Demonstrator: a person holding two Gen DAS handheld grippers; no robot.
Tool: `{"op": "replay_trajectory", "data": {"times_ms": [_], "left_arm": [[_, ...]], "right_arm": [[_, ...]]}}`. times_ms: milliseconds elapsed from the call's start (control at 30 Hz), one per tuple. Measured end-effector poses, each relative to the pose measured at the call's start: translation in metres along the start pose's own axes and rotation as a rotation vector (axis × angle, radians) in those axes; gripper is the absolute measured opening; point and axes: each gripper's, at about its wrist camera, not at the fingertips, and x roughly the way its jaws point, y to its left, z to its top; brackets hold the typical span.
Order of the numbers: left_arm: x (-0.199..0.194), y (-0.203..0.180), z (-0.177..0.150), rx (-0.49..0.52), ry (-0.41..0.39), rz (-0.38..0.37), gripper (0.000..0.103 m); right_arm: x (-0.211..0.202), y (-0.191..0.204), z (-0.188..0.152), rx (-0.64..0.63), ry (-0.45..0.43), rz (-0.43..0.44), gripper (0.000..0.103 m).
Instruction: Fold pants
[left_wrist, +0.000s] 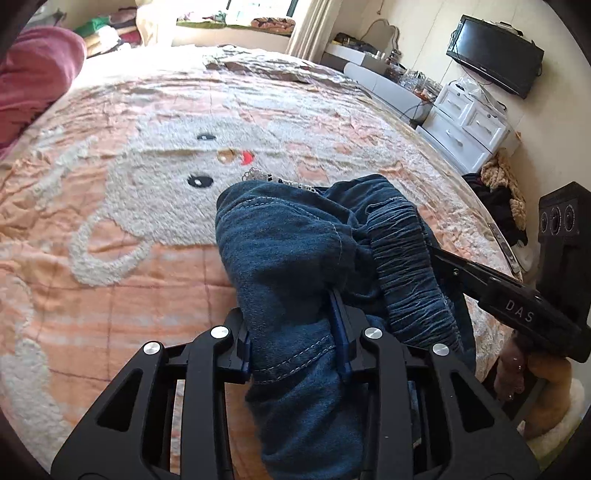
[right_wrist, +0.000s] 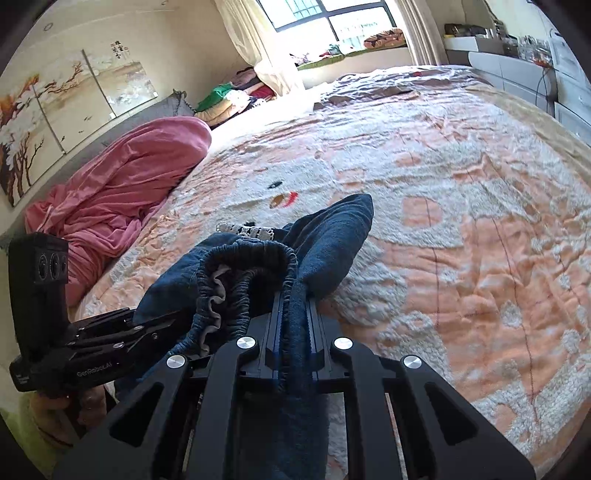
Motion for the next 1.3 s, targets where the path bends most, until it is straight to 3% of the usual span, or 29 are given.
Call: {"op": "replay_trajectory", "data": {"times_ms": [167, 300, 433, 533, 633, 700, 800, 967, 1300], "left_arm": [[-0.014, 0.028, 0.025, -0.024, -0.072, 0.056, 0.024], [-0.002, 0.044, 0.038, -0.006, -0.106, 0.109, 0.025], [0.030, 0.064, 0.036, -0.024, -0.028, 0.140, 0.028], [0.038, 0.072, 0.025, -0.046, -0.006, 0.159, 0.038], [0.040, 0.076, 0.020, -0.060, 0.001, 0.171, 0.049], [0.043, 0.083, 0.018, -0.092, 0.009, 0.160, 0.057], [0.044, 0.087, 0.017, -0.108, 0.010, 0.164, 0.064], [0.038, 0.085, 0.017, -0.101, 0.009, 0.168, 0.064], [0.019, 0.078, 0.016, -0.092, -0.008, 0.171, 0.067]], "right_arm": [[0.020, 0.027, 0.030, -0.062, -0.026, 0.016, 0.010], [0.052, 0.036, 0.046, -0.098, -0.028, -0.007, 0.010], [0.097, 0.025, 0.045, -0.076, 0.074, -0.064, 0.010], [0.115, 0.023, 0.036, -0.117, 0.112, -0.130, 0.014], [0.115, 0.014, 0.031, -0.089, 0.113, -0.146, 0.024], [0.114, 0.009, 0.029, -0.061, 0.112, -0.167, 0.041], [0.114, 0.003, 0.027, -0.033, 0.121, -0.175, 0.049], [0.101, 0.007, 0.028, -0.030, 0.096, -0.167, 0.060], [0.066, 0.015, 0.028, -0.040, 0.037, -0.143, 0.070]]}}
